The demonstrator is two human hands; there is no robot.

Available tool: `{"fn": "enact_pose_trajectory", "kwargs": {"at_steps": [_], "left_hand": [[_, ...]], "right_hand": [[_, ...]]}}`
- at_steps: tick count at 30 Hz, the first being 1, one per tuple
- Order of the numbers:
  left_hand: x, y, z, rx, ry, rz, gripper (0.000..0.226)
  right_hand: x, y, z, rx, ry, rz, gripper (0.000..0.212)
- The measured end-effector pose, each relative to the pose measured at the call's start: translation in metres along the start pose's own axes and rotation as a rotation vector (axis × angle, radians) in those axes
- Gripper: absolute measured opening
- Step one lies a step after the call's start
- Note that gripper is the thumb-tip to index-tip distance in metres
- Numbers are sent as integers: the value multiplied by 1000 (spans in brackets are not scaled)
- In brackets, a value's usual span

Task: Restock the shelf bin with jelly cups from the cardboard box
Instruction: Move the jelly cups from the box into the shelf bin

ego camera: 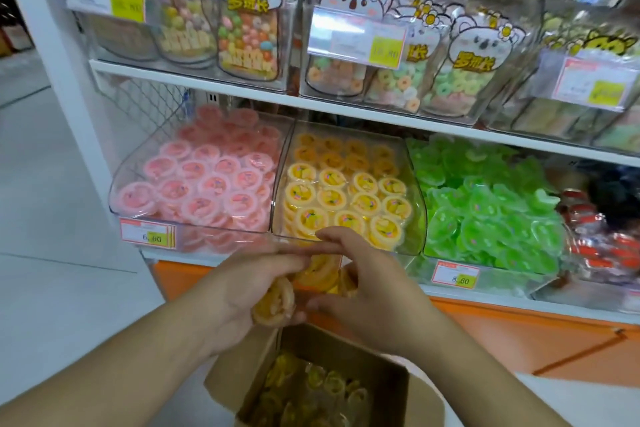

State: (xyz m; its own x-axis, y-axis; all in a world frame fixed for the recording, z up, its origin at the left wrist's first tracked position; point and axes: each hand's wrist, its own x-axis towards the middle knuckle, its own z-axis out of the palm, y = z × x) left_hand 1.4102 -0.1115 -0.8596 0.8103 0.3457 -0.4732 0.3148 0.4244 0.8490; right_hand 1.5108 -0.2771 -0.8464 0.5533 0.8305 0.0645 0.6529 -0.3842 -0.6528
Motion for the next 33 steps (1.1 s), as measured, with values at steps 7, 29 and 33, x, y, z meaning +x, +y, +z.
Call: {"fn": "enact_pose_trajectory", "kwargs": {"at_steps": [7, 29, 33], "left_hand": [[4, 12, -5, 27, 5, -14, 23], [-29, 41, -7, 93, -24, 24, 32], [-31, 42, -5, 111, -21, 55, 39]], "right_hand": [[10, 0, -12, 18, 27, 8, 79], [6, -11, -14, 426, 61, 165, 13], [6, -16, -14, 491, 26, 234, 20]]}}
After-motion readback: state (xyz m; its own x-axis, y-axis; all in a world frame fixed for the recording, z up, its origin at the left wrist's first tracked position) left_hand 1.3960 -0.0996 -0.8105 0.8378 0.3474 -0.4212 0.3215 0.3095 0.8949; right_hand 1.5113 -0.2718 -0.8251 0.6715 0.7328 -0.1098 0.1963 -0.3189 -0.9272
